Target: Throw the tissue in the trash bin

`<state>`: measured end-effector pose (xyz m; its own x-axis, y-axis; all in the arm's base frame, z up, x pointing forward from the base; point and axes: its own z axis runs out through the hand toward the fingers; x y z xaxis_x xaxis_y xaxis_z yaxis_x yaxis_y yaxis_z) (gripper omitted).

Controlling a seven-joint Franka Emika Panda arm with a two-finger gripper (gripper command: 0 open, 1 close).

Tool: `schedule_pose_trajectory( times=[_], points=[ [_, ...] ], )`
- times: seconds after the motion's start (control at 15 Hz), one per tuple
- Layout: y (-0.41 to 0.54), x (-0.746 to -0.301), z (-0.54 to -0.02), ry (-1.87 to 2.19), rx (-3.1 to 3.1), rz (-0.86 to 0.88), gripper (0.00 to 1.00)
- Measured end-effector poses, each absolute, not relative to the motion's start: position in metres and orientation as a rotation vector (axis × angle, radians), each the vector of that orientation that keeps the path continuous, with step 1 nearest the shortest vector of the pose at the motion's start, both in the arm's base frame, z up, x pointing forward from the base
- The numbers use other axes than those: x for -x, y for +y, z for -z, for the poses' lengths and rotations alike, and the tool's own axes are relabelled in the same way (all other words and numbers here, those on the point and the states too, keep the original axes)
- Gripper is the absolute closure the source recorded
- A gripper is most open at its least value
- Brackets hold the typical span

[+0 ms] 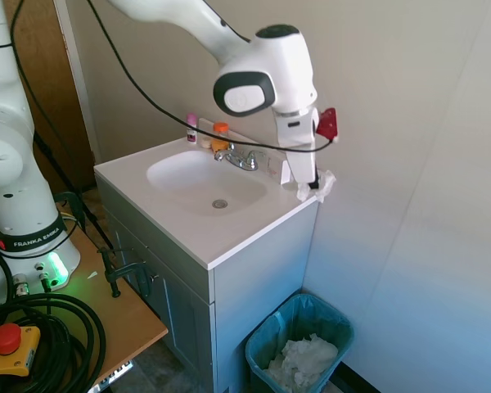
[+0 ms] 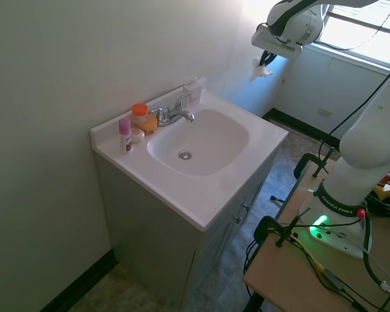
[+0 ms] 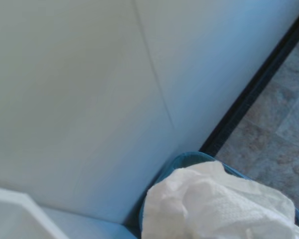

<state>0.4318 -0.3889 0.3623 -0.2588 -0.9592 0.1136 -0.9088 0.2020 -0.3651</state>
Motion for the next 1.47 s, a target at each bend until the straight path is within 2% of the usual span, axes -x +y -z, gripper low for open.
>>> schedule_pose_trajectory(
  times=[0.33,0.6,0.67,0.93,1.47],
  points=[
    [-0.418,-0.482,-0.251,2.449,1.855,0.413,1.0],
    [-0.444,-0.493,-0.191,2.508,1.842,0.316,1.0],
    [-0.449,-0.493,-0.181,2.517,1.838,0.299,0.0],
    [-0.453,-0.504,-0.163,2.505,1.848,0.253,0.0],
    [-0.45,-0.512,-0.163,2.489,1.857,0.245,0.0]
  ],
)
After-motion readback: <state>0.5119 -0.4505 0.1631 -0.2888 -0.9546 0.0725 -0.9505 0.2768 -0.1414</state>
